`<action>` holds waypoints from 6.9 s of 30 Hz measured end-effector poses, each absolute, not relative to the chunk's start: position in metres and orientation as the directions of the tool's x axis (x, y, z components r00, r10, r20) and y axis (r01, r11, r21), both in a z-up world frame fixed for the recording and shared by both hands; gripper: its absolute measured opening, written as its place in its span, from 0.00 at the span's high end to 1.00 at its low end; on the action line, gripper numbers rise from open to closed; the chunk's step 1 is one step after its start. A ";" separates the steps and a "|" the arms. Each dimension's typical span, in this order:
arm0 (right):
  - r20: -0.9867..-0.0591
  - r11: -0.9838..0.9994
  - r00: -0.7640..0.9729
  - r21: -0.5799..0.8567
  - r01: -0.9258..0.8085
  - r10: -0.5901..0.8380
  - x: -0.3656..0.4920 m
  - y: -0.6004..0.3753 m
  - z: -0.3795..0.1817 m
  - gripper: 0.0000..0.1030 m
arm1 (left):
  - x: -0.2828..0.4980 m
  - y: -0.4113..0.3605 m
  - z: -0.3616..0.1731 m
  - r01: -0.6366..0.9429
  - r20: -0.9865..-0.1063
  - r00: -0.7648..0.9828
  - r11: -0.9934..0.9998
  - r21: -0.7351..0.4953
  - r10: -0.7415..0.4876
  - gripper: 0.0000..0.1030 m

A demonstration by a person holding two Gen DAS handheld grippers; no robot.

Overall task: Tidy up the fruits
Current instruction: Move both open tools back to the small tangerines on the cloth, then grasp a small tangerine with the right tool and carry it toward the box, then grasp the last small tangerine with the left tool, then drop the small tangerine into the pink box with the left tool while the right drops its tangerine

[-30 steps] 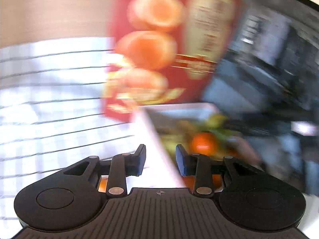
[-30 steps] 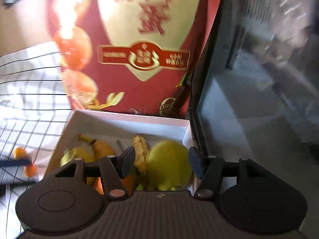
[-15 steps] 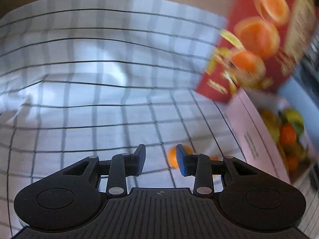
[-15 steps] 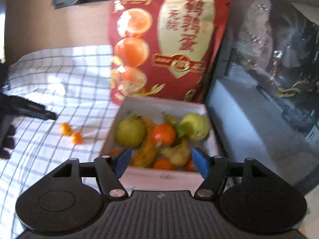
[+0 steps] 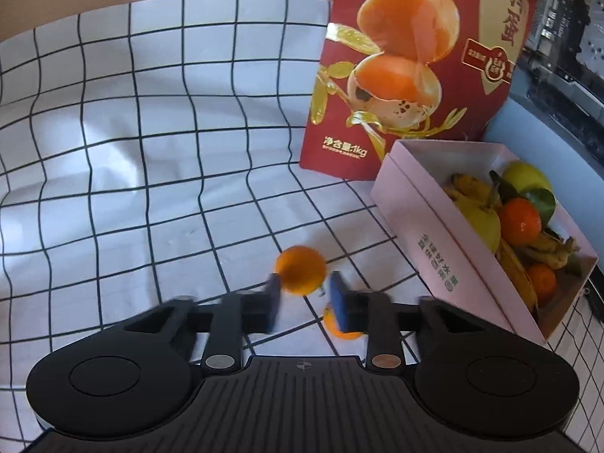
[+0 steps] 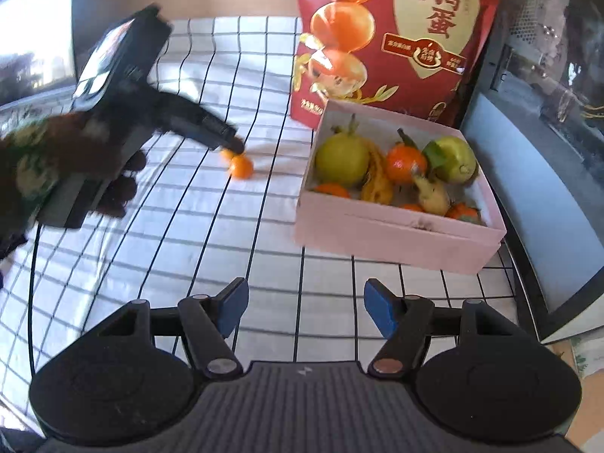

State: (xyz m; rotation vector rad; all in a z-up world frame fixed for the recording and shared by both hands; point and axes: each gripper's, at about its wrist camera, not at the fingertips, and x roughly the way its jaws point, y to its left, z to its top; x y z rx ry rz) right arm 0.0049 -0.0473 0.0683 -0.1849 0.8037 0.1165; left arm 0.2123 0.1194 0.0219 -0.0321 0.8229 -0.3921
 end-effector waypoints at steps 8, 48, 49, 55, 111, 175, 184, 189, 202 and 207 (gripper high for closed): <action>-0.720 0.977 0.692 -0.105 -0.187 0.055 0.014 -0.034 0.070 0.34 | 0.146 0.163 0.034 0.255 -0.679 0.614 0.915 -0.312 -0.403 0.84; -0.773 0.925 0.585 0.008 -0.380 0.247 0.104 0.039 0.064 0.69 | 0.084 0.222 0.021 0.194 -0.698 0.581 0.904 -0.382 -0.419 0.80; -0.784 0.926 0.575 -0.001 -0.378 0.234 0.091 0.035 0.059 0.69 | 0.087 0.217 0.021 0.209 -0.696 0.576 0.900 -0.382 -0.429 0.80; -0.805 0.943 0.564 -0.019 -0.332 0.182 0.046 0.020 0.036 0.69 | 0.093 0.191 0.014 0.279 -0.717 0.522 0.887 -0.369 -0.462 0.80; -0.779 0.996 0.626 -0.040 -0.086 0.023 0.002 -0.079 0.057 0.72 | 0.054 0.086 0.043 0.578 -0.711 0.497 0.801 -0.155 -0.496 0.77; -0.783 0.999 0.622 -0.019 -0.025 0.001 -0.002 -0.075 0.008 0.06 | 0.121 0.148 0.023 0.196 -0.733 0.511 0.891 -0.410 -0.450 0.59; -0.773 0.999 0.635 -0.015 -0.028 0.006 -0.009 -0.074 0.006 0.00 | 0.115 0.125 0.019 0.263 -0.766 0.481 0.903 -0.338 -0.427 0.58; -0.777 0.999 0.629 -0.015 -0.039 0.013 -0.008 -0.075 0.006 0.00 | 0.112 0.125 0.020 0.282 -0.771 0.470 0.901 -0.329 -0.429 0.64; -0.766 0.995 0.642 -0.035 -0.094 0.034 -0.014 -0.081 0.026 0.72 | 0.078 0.107 0.054 0.445 -0.725 0.436 0.828 -0.342 -0.533 0.64; -0.654 0.996 0.755 -0.033 -0.086 0.043 -0.012 -0.103 0.090 0.72 | 0.110 0.093 0.125 0.512 -0.589 0.519 0.777 -0.366 -0.619 0.64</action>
